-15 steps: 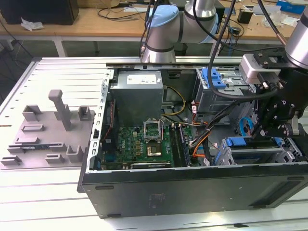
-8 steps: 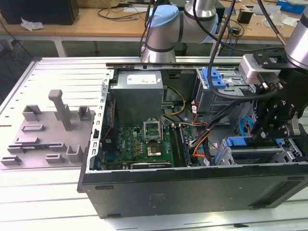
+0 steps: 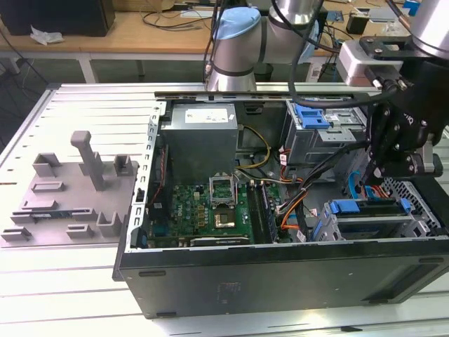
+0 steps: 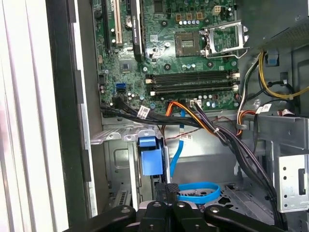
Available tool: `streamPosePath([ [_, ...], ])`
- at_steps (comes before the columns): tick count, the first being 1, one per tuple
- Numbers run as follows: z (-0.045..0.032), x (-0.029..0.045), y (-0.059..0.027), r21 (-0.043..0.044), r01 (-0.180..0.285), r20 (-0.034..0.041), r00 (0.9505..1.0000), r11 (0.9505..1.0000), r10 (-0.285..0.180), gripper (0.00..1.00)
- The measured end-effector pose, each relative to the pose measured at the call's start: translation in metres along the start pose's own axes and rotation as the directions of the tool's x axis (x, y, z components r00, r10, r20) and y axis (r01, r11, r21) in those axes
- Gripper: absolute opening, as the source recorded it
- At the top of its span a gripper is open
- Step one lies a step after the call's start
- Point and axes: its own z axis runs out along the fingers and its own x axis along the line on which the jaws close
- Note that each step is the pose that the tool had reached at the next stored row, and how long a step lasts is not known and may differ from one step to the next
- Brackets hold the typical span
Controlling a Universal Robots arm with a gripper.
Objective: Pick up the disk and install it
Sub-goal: 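Insert the second disk wire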
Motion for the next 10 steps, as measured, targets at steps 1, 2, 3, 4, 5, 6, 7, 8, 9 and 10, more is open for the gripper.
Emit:
streamPosePath([
  [1, 0.0, -0.0002, 0.0005, 0.0013, 0.0, -0.0002, 1.0, 1.0, 0.0, 0.11],
  [2, 0.0, -0.0002, 0.0005, 0.0014, 0.0, -0.0003, 1.0, 1.0, 0.0, 0.11],
  [3, 0.0, -0.0002, 0.0005, 0.0015, 0.0, -0.0003, 1.0, 1.0, 0.0, 0.11],
  [4, -0.0001, -0.0003, 0.0006, 0.0015, 0.0, -0.0003, 1.0, 1.0, 0.0, 0.11],
  [5, -0.0001, -0.0002, 0.0006, 0.0016, 0.0, -0.0003, 1.0, 1.0, 0.0, 0.11],
  [6, -0.0001, -0.0002, 0.0006, 0.0016, 0.0, -0.0003, 1.0, 1.0, 0.0, 0.11],
  [7, -0.0001, -0.0003, 0.0006, 0.0017, 0.0, -0.0003, 1.0, 1.0, 0.0, 0.11],
  [8, -0.0001, -0.0003, 0.0006, 0.0017, 0.0, -0.0003, 1.0, 1.0, 0.0, 0.11],
  [9, 0.0, -0.0003, 0.0006, 0.0018, 0.0, -0.0003, 1.0, 1.0, 0.0, 0.11],
  [10, 0.0, -0.0003, 0.0006, 0.0019, 0.0, -0.0002, 1.0, 1.0, 0.0, 0.11],
])
